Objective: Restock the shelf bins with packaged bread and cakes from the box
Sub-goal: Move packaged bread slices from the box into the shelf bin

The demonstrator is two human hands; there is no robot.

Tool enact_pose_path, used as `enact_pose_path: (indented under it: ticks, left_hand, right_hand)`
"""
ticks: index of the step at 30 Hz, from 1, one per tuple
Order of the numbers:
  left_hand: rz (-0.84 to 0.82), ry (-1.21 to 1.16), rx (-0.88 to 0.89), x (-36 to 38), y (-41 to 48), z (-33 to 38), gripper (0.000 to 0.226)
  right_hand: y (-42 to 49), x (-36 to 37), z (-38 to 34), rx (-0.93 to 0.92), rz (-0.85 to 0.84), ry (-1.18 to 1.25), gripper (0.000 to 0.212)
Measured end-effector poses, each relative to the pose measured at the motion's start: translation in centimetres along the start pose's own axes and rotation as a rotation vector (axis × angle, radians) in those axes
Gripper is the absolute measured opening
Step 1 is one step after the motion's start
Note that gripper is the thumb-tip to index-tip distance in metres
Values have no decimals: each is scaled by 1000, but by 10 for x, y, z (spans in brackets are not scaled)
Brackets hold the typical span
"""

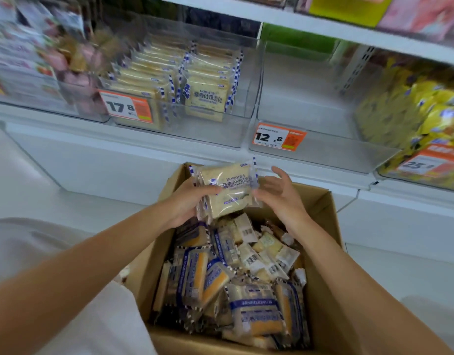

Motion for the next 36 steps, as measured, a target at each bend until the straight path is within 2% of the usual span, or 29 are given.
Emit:
enact_pose_path:
  ticks: [3,5,8,10,13,15,18,20,22,24,26,28,32,36]
  left_hand:
    - [-38,-2,21,-2,-6,28,43]
    - [-47,57,102,-3,-13,58,34]
    - [86,215,283,-22,-18,118,38]
    - [179,316,435,-35,-20,165,43]
    - [187,370,602,-41,-22,225,48]
    - [227,409,633,-50,-6,248,45]
    - [313,649,586,-69,33,257,44]
    - [334,984,498,-73,59,252,52]
    - [367,1321,484,-72,73,252,56]
    - [381,1439,548,-73,80,258,64]
    - [327,1542,557,-74,87,258,71]
    - [301,1593,537,-75,91,260,70]
    - [470,1573,602,-71,86,270,61]
    - [389,1433,519,-78,92,260,64]
  right_hand:
    - [-3,19,-38,-118,-135,-132,105]
    - [-3,31,-72,-224,-169,-162,104]
    - [1,32,-139,-415,-58,-219,89]
    - [7,30,-180,-552,52,-283,89]
    - [23,39,-226,-713,158,-413,89]
    - [40,46,-243,-760,231,-526,80]
    - [83,57,-237,-703,264,-642,64]
    - [120,71,-216,-593,200,-830,56]
    - [145,84,-197,-478,72,-1024,53]
    - [155,91,-192,-418,-7,-1098,57]
    - [161,94,-196,-409,-45,-1137,60]
    - [165,96,-198,-425,-67,-1164,62]
    - [173,93,-199,-436,41,-1086,70]
    - [173,93,-195,-455,87,-1027,87]
Point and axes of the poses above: each hand's wrist, its own y-axis towards the middle knuckle, its own x-axis out of the palm, z = x × y, the point moved 8 cm from there along y, towards the middle knuckle, and after that the axes turned 2 degrees about z, right-handed, at the moved point
